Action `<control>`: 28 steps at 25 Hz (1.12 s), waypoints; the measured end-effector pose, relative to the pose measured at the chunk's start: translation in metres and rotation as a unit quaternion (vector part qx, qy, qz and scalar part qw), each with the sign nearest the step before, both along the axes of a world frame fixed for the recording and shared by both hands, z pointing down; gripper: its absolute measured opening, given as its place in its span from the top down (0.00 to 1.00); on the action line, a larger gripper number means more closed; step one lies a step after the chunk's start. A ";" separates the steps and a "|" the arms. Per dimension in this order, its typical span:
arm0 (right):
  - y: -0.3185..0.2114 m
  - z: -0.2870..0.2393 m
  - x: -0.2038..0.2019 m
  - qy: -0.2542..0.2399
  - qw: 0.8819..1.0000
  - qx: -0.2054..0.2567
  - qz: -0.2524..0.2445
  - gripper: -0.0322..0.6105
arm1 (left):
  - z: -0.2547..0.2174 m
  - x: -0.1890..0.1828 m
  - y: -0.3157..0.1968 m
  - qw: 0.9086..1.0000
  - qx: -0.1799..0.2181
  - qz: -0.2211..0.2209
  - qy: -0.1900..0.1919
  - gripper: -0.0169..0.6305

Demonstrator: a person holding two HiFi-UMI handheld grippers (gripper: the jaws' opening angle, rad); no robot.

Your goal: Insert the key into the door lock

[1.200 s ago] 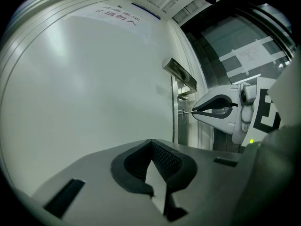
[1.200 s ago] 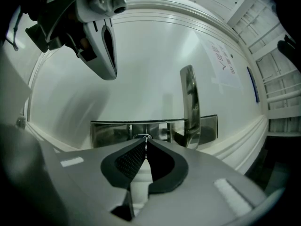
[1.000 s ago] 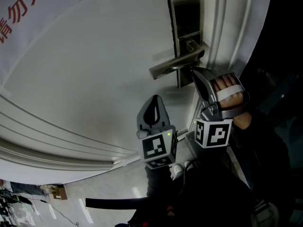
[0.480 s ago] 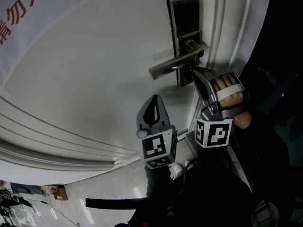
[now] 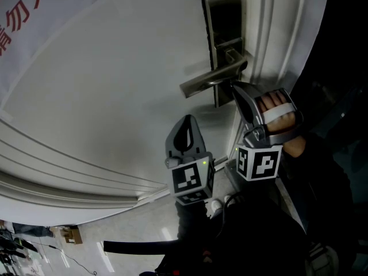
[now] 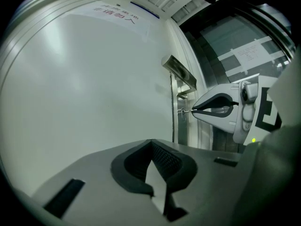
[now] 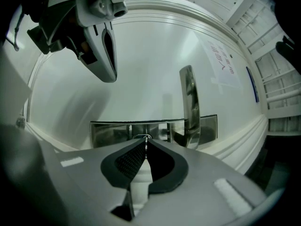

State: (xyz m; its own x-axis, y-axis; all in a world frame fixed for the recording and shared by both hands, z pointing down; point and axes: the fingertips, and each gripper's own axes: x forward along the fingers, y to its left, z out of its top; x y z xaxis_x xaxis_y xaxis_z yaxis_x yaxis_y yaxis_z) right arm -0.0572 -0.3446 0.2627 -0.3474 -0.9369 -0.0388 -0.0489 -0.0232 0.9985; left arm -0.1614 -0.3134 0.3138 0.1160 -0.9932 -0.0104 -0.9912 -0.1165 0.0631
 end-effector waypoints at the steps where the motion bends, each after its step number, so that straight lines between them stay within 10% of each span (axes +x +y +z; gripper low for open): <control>1: 0.000 0.000 0.000 0.000 1.000 0.000 0.000 0.93 | 0.000 0.000 0.000 1.000 0.000 0.000 0.000 0.97; 28: -0.003 0.000 -0.003 0.003 1.000 0.000 0.006 0.93 | 0.003 -0.002 -0.003 1.000 -0.001 0.003 0.003 0.97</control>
